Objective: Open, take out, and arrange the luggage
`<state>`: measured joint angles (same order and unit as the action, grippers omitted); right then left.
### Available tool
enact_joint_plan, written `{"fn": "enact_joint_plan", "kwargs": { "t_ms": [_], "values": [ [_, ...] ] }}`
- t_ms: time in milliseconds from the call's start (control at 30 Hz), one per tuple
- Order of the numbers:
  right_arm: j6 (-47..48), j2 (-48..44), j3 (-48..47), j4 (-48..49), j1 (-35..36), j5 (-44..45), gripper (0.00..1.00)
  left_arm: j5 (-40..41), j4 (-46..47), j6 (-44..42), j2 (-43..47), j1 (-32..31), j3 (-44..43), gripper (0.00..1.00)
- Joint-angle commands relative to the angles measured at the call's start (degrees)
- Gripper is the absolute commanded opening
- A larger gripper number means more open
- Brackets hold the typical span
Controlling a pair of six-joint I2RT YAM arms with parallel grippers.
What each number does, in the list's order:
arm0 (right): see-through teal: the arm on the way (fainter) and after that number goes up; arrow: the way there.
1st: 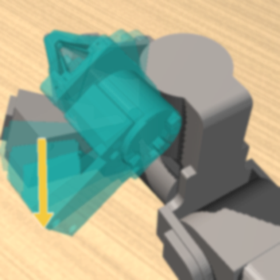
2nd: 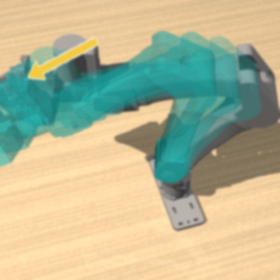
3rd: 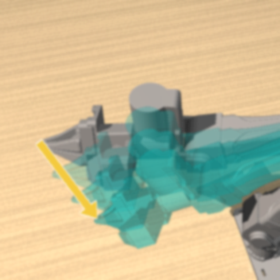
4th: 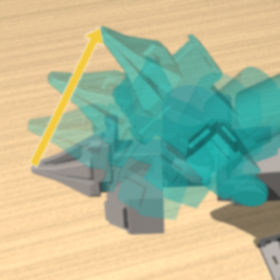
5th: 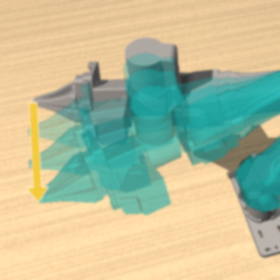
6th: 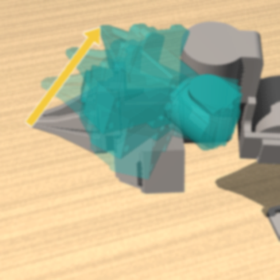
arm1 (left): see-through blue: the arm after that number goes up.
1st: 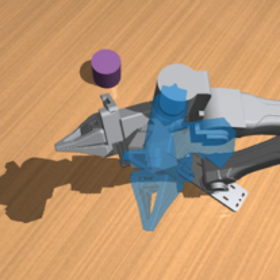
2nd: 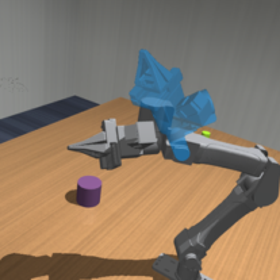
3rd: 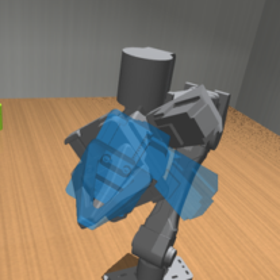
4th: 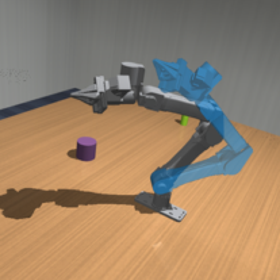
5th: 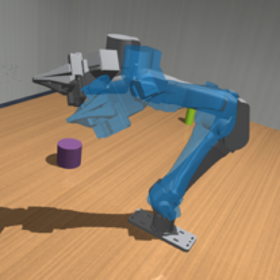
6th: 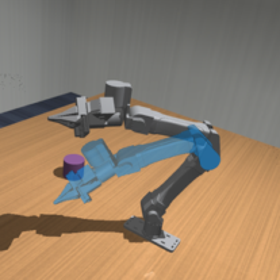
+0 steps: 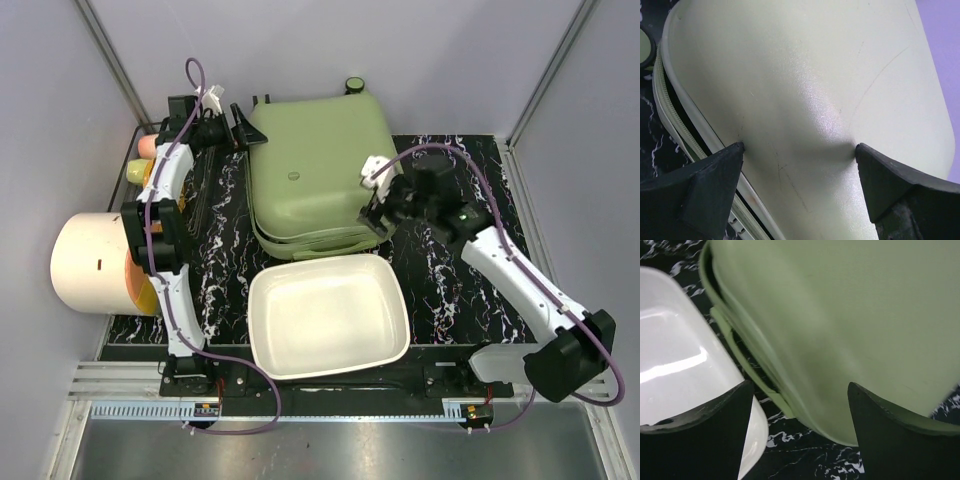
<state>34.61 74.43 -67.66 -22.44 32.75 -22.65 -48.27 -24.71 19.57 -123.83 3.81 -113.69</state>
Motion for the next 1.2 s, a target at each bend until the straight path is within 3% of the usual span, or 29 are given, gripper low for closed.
{"fn": "enact_joint_plan", "kwargs": {
  "t_ms": [0, 167, 267, 400, 533, 633, 800, 1000, 1167],
  "values": [
    [-9.81, -0.52, -5.63, -3.05, -8.21, -2.14, 0.86, -4.02, -0.43, -1.91, -6.59, -9.6, -3.11, 0.95],
    [-9.83, -0.86, -6.26, -7.0, -11.83, 3.58, 0.88, -3.77, 5.71, 7.81, -7.48, -17.34, -1.81, 0.93],
    [-7.98, -2.62, -3.45, -9.37, -12.01, 4.73, 0.89, 1.75, 17.54, 16.51, -5.2, -20.95, 5.29, 0.92],
    [-4.03, -3.77, 1.64, -10.52, -12.1, 8.3, 0.89, 6.16, 23.47, 24.98, -4.93, -23.76, 6.64, 0.91],
    [1.15, -3.86, 6.74, -10.17, -15.43, 10.17, 0.88, 8.28, 22.69, 23.24, -2.48, -23.59, 8.12, 0.92],
    [5.02, -4.21, 7.63, -11.14, -20.17, 10.87, 0.88, 8.72, 23.92, 21.05, 2.79, -21.05, 14.53, 0.94],
    [11.17, -2.11, 7.28, -11.49, -29.83, 11.84, 0.88, 9.07, 16.98, 12.78, 9.03, -17.62, 23.94, 0.94],
    [13.82, 4.21, 0.36, -10.79, -38.88, 12.9, 0.87, 6.52, 16.36, 8.9, 12.03, -17.7, 35.81, 0.88],
    [15.39, 6.43, -5.54, -12.97, -43.73, 11.24, 0.86, 6.96, 18.47, 8.64, 9.41, -18.14, 33.38, 0.77]
  ]
}}
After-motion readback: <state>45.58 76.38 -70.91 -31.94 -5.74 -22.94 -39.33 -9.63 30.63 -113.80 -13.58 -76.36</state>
